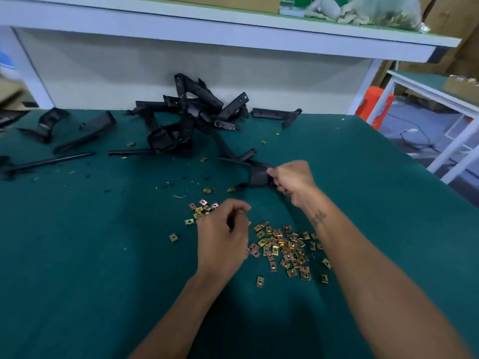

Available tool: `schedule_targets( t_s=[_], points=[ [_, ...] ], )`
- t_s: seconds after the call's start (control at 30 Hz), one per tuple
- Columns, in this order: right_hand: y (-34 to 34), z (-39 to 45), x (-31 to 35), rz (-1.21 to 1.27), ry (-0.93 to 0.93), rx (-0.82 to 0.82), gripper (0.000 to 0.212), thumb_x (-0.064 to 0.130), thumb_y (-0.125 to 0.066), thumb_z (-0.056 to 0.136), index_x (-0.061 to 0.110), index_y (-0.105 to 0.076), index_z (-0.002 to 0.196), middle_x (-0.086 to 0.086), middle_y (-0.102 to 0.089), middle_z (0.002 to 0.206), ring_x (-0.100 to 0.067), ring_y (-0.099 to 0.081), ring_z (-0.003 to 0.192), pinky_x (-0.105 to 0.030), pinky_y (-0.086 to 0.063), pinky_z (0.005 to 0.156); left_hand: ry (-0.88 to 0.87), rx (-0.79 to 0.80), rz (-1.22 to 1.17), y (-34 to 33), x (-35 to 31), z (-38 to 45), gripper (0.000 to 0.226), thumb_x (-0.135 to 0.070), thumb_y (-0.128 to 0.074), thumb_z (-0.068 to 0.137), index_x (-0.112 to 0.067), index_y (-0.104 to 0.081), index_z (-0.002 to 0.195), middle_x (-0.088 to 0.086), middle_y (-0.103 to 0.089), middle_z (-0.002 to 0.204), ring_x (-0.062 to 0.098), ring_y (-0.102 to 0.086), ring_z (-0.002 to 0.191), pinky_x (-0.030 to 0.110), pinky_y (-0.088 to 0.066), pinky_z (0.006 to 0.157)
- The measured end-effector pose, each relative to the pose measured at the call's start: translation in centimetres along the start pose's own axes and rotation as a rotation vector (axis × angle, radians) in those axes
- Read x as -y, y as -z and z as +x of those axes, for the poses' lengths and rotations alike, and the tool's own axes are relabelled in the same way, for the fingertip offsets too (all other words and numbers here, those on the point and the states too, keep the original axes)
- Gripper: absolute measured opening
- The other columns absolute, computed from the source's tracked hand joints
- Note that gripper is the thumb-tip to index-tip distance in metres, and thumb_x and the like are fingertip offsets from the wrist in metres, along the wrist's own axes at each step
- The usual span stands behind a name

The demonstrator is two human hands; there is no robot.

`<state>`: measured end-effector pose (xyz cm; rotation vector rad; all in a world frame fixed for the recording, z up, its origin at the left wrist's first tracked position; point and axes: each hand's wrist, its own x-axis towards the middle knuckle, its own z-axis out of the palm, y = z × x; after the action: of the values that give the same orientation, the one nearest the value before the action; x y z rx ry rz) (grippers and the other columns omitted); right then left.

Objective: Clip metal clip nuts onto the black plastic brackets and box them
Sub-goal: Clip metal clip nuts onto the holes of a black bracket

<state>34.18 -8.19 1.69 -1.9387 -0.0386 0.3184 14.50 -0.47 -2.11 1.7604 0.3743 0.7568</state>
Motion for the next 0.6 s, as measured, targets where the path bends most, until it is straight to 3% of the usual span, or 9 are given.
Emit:
schedule_targets(
  t_s=[0.07,0.1,0.17,0.23,0.27,0.37,0.43,0.5,0.6],
  points=[
    [1.1,-1.3,0.8,0.041,0.059,0.006,0.016,0.007,-0.075,0.087,0.008,-0.063,0.078,-0.001,-0.045,0.051,-0.011,-0.034,0.036,-0.021,-0.027,0.038,-0.038,-0.075,0.104,0.2,-0.2,0.1,0.021,-0.011,-0.057,0.097,-0.029,-0.067,0.103,-0.015,-0.060,0.067,0.006,-0.051,0.051,0.021,-0.036,0.047],
    [1.5,-2.1,1.2,0.067,0.081,0.019,0.019,0.006,-0.075,0.087,0.008,-0.062,0.073,-0.001,-0.042,0.049,-0.012,-0.032,0.036,-0.021,-0.026,0.038,-0.078,-0.123,0.205,0.3,-0.4,0.2,0.023,-0.012,-0.060,0.095,-0.028,-0.065,0.110,-0.017,-0.060,0.081,0.006,-0.056,0.066,0.019,-0.039,0.054],
    [2.4,-4.1,2.2,0.123,0.101,0.047,0.028,0.007,-0.073,0.086,0.012,-0.056,0.064,0.002,-0.035,0.043,-0.013,-0.028,0.036,-0.021,-0.025,0.038,-0.199,-0.197,0.405,0.5,-0.7,0.2,0.037,-0.007,-0.064,0.090,-0.025,-0.061,0.122,-0.015,-0.053,0.110,0.007,-0.053,0.098,0.010,-0.036,0.068],
    [2.9,-6.3,3.1,0.186,0.104,0.094,0.028,0.008,-0.070,0.085,0.014,-0.053,0.064,0.003,-0.031,0.042,-0.014,-0.024,0.036,-0.020,-0.023,0.037,-0.361,-0.241,0.468,0.6,-0.7,0.3,0.046,-0.002,-0.065,0.086,-0.019,-0.059,0.128,-0.005,-0.049,0.128,0.017,-0.047,0.118,0.009,-0.039,0.082],
    [3.1,-7.3,3.4,0.229,0.088,0.144,0.025,0.008,-0.068,0.085,0.014,-0.052,0.066,0.003,-0.030,0.042,-0.013,-0.023,0.036,-0.020,-0.022,0.037,-0.434,-0.257,0.476,0.7,-0.7,0.4,0.048,-0.001,-0.065,0.085,-0.016,-0.058,0.130,-0.001,-0.047,0.135,0.021,-0.045,0.125,0.013,-0.040,0.092],
    [3.2,-9.3,3.2,0.419,-0.064,0.425,0.026,0.009,-0.057,0.089,0.015,-0.045,0.067,0.005,-0.024,0.045,-0.010,-0.021,0.034,-0.019,-0.018,0.033,-0.535,-0.320,0.496,0.9,-0.8,0.7,0.057,-0.012,-0.067,0.088,-0.010,-0.045,0.141,0.008,-0.039,0.152,0.029,-0.033,0.147,0.046,-0.033,0.117],
    [2.9,-10.3,2.7,0.461,-0.176,0.666,0.031,0.017,-0.046,0.097,0.014,-0.047,0.066,0.006,-0.022,0.043,-0.009,-0.022,0.033,-0.020,-0.017,0.032,-0.538,-0.348,0.530,1.2,-1.1,0.7,0.064,-0.029,-0.067,0.093,-0.007,-0.037,0.145,0.010,-0.034,0.160,0.029,-0.021,0.154,0.050,-0.016,0.125],
    [2.2,-11.0,1.9,0.452,-0.258,0.851,0.047,0.026,-0.032,0.104,0.012,-0.053,0.063,0.007,-0.022,0.041,-0.009,-0.024,0.031,-0.020,-0.017,0.031,-0.588,-0.349,0.721,2.0,-1.0,0.8,0.068,-0.045,-0.066,0.095,-0.006,-0.040,0.145,0.008,-0.038,0.161,0.028,-0.019,0.155,0.052,-0.006,0.126],
    [1.5,-11.0,1.2,0.361,-0.248,0.982,0.045,0.021,-0.027,0.100,0.016,-0.050,0.061,0.007,-0.023,0.040,-0.008,-0.021,0.031,-0.022,-0.013,0.033,-0.670,-0.271,0.992,3.1,-0.6,0.9,0.055,-0.051,-0.058,0.099,-0.006,-0.058,0.131,0.006,-0.065,0.133,0.028,-0.051,0.137,0.057,-0.018,0.123]
  ],
)
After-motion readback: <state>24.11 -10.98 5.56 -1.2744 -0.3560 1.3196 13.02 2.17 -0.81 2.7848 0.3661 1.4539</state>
